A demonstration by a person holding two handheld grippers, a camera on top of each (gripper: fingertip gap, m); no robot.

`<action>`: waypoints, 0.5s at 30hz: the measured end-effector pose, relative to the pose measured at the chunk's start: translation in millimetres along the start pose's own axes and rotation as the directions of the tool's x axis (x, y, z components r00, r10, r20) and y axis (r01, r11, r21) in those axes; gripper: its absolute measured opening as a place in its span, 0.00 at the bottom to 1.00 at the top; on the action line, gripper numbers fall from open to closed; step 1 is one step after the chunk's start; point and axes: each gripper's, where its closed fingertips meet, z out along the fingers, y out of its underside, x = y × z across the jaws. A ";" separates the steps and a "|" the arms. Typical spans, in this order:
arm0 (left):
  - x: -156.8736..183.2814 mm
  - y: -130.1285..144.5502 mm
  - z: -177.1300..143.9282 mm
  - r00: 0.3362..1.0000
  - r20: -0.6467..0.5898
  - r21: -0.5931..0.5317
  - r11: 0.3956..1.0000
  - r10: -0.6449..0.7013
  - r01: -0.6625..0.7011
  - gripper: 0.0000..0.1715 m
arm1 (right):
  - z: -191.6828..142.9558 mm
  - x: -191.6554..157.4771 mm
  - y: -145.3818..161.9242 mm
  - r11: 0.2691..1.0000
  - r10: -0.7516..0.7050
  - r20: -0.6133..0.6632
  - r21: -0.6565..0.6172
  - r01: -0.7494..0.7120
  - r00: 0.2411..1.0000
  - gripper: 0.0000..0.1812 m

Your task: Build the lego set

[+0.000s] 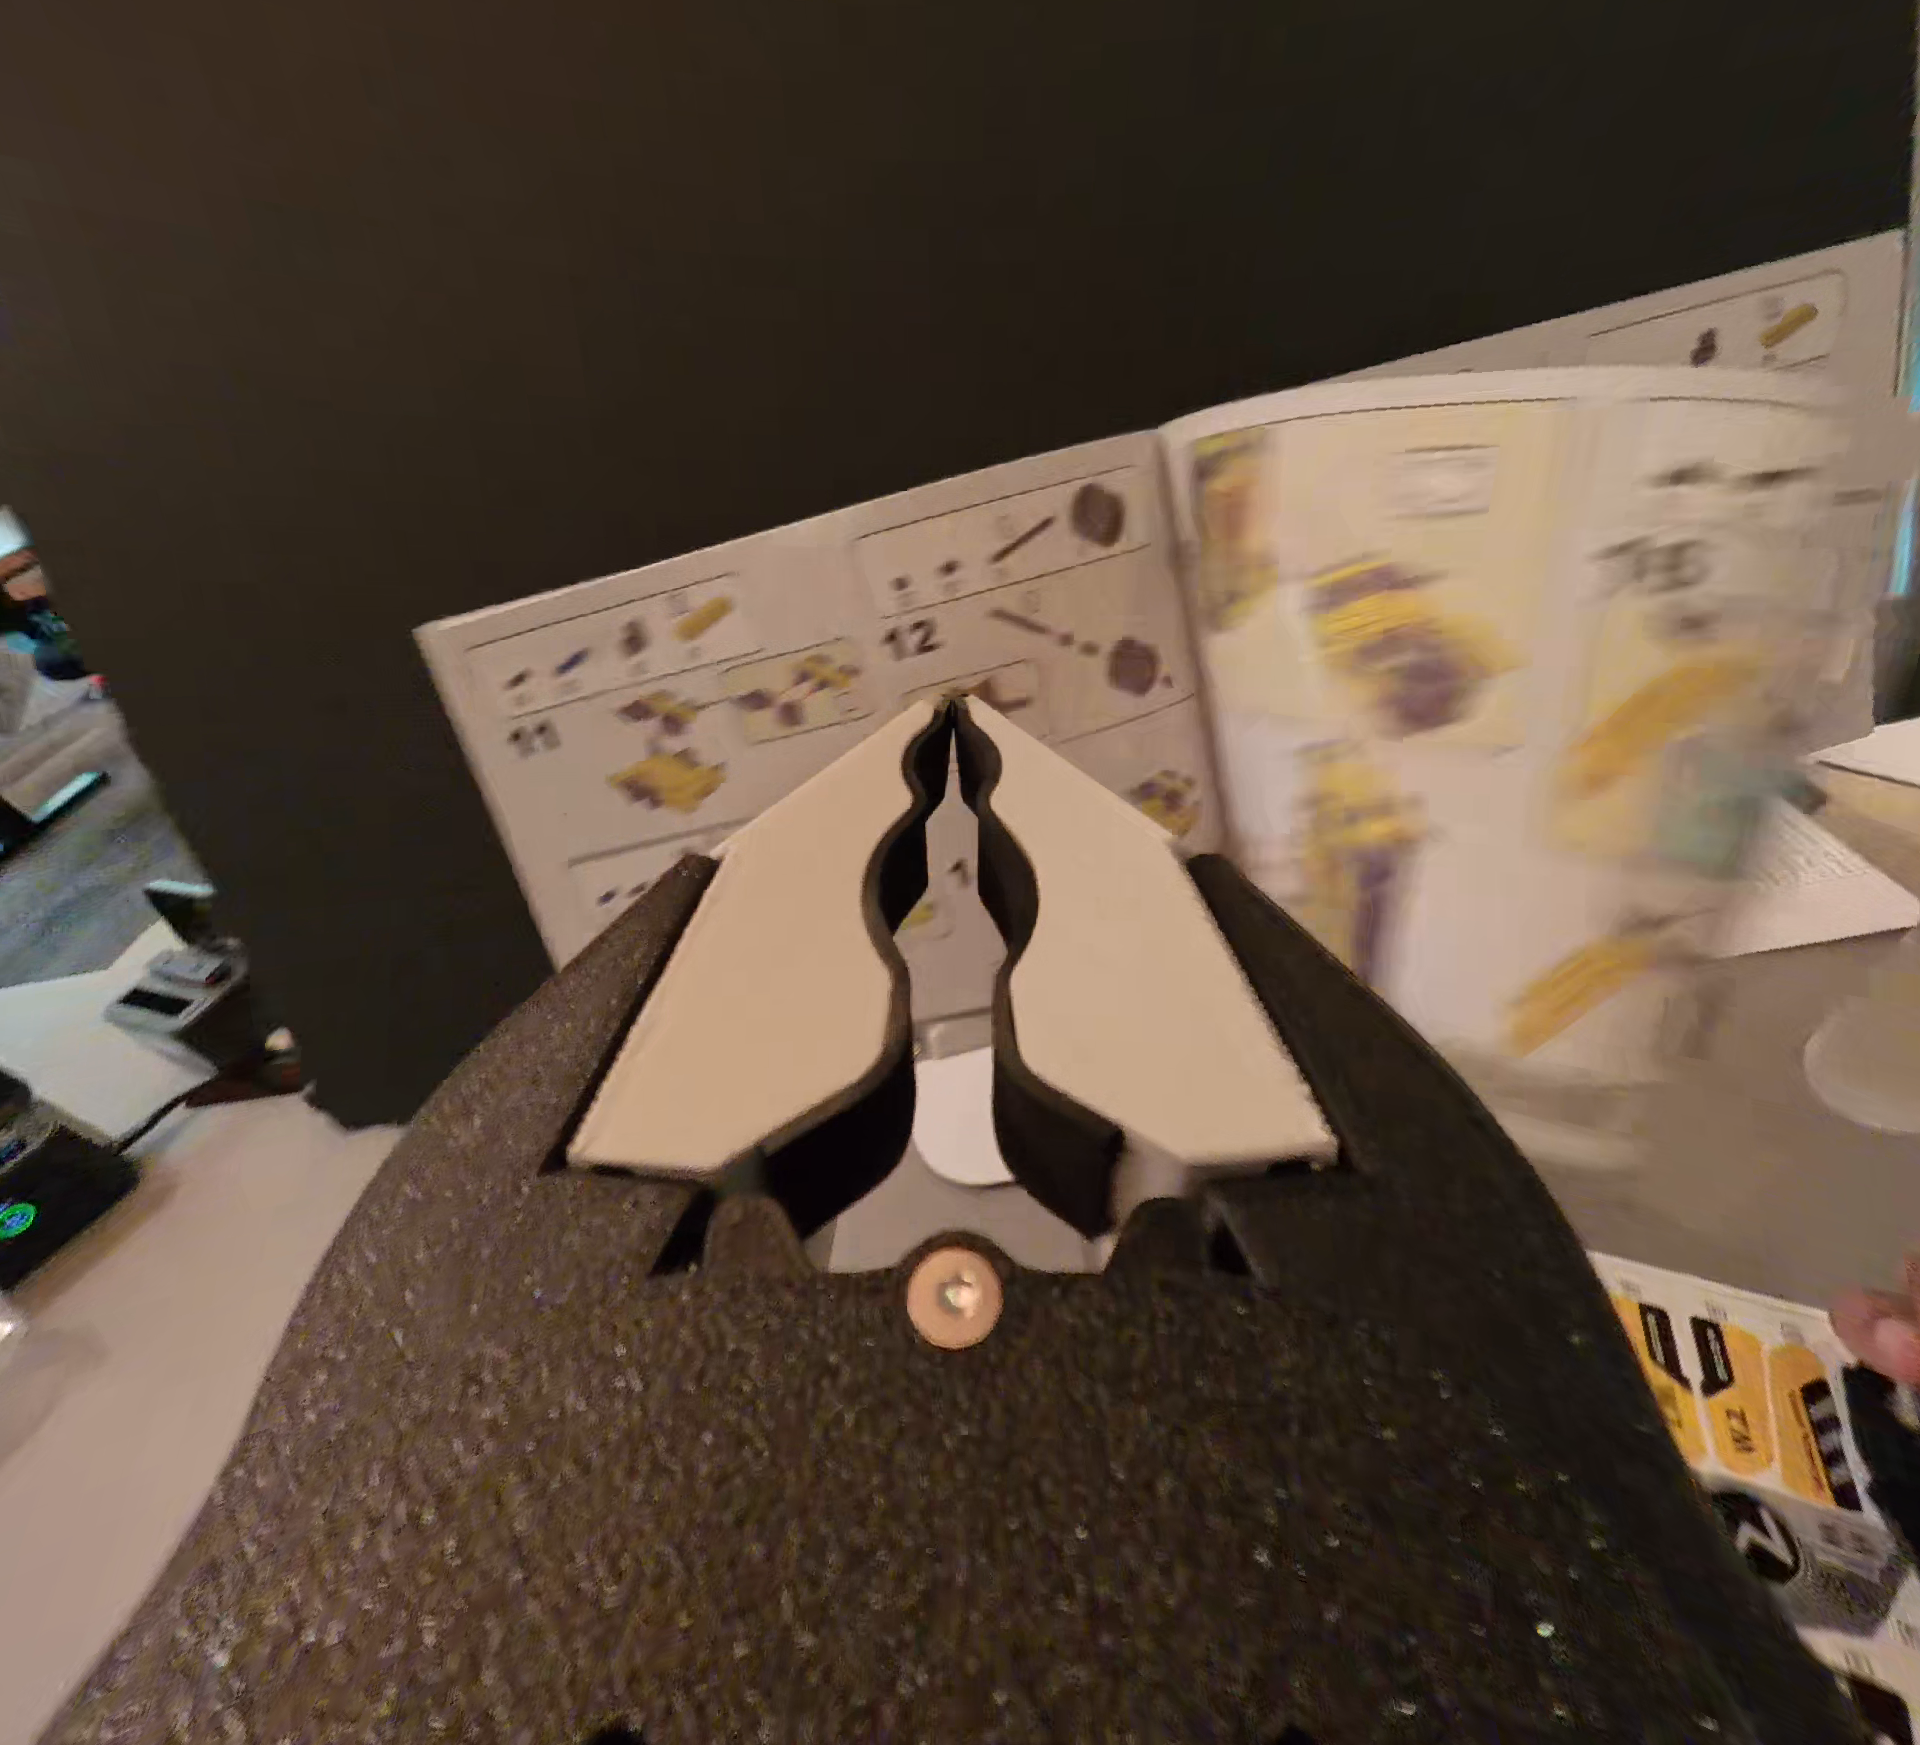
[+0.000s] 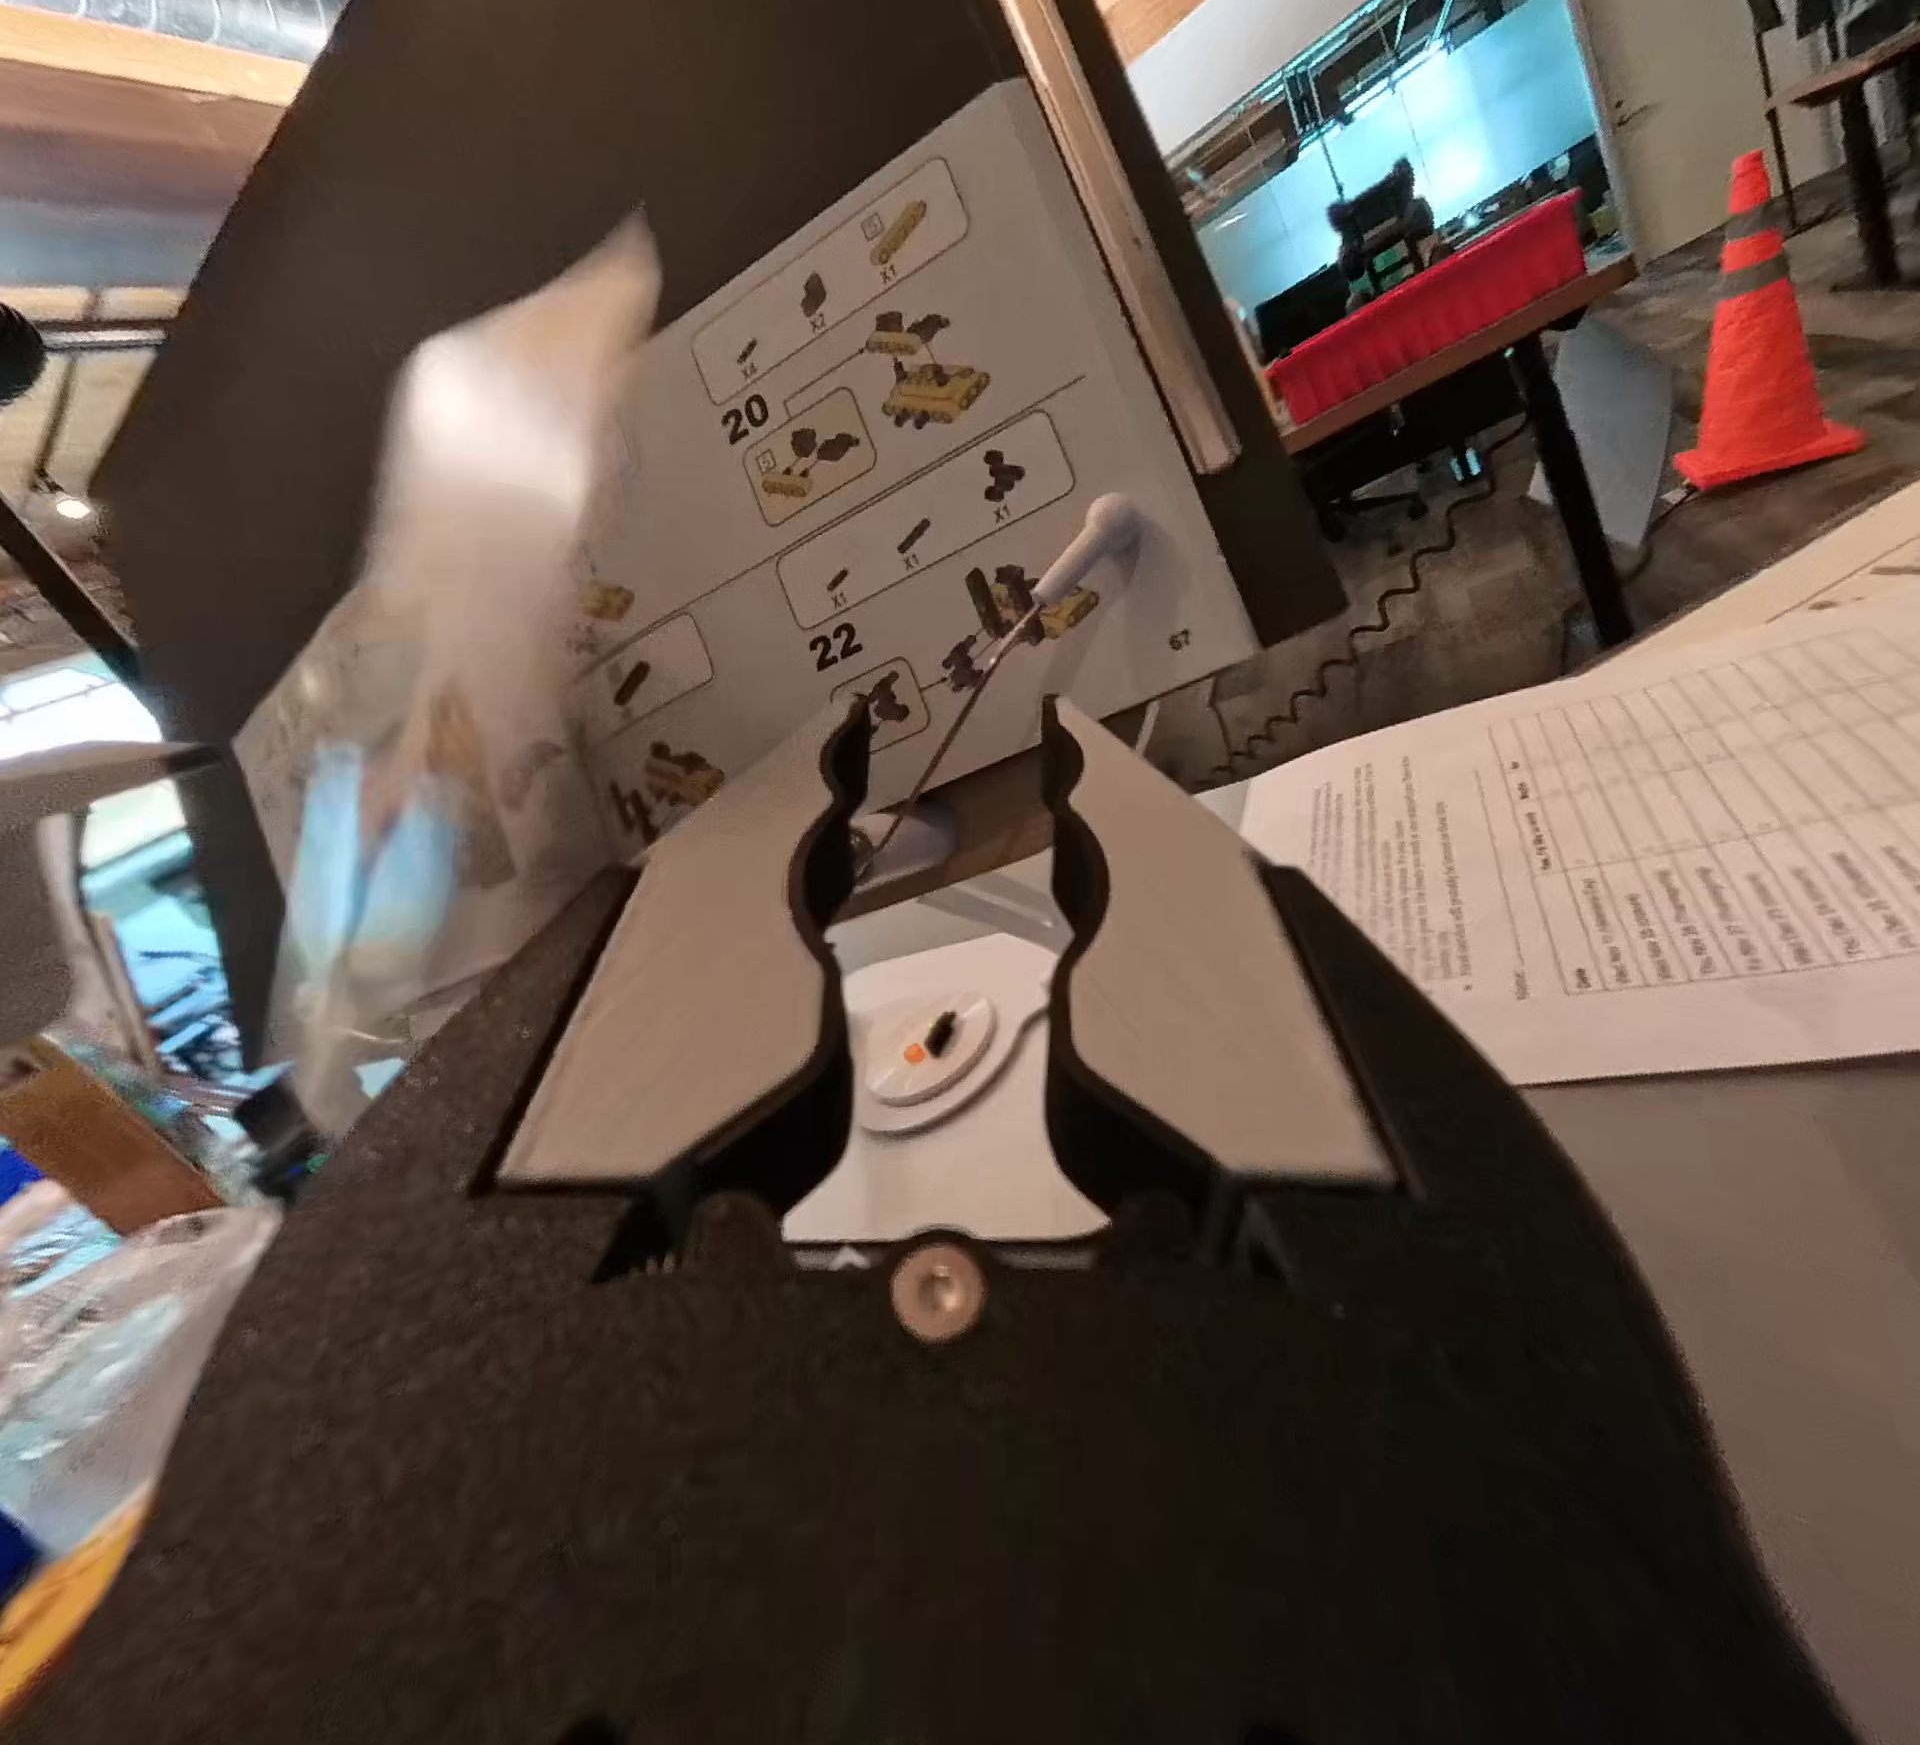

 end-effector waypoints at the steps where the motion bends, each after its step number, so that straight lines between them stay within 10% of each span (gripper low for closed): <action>1: -7.8 2.4 -7.0 1.000 -0.004 -0.002 1.000 -0.018 0.018 0.00 | -0.1 -1.4 -0.1 0.999 -0.035 -0.007 0.001 0.035 0.999 0.18; 10: -24.7 30.5 -45.1 0.986 -0.069 -0.015 0.988 -0.152 0.152 0.00 | -5.8 -63.4 -8.9 0.917 -0.393 0.069 0.100 0.386 0.917 0.17; 15: -47.8 71.5 -26.5 0.956 -0.022 -0.109 0.951 -0.293 0.289 0.02 | -2.5 -106.1 -8.8 0.951 -0.309 0.184 0.060 0.303 0.933 0.00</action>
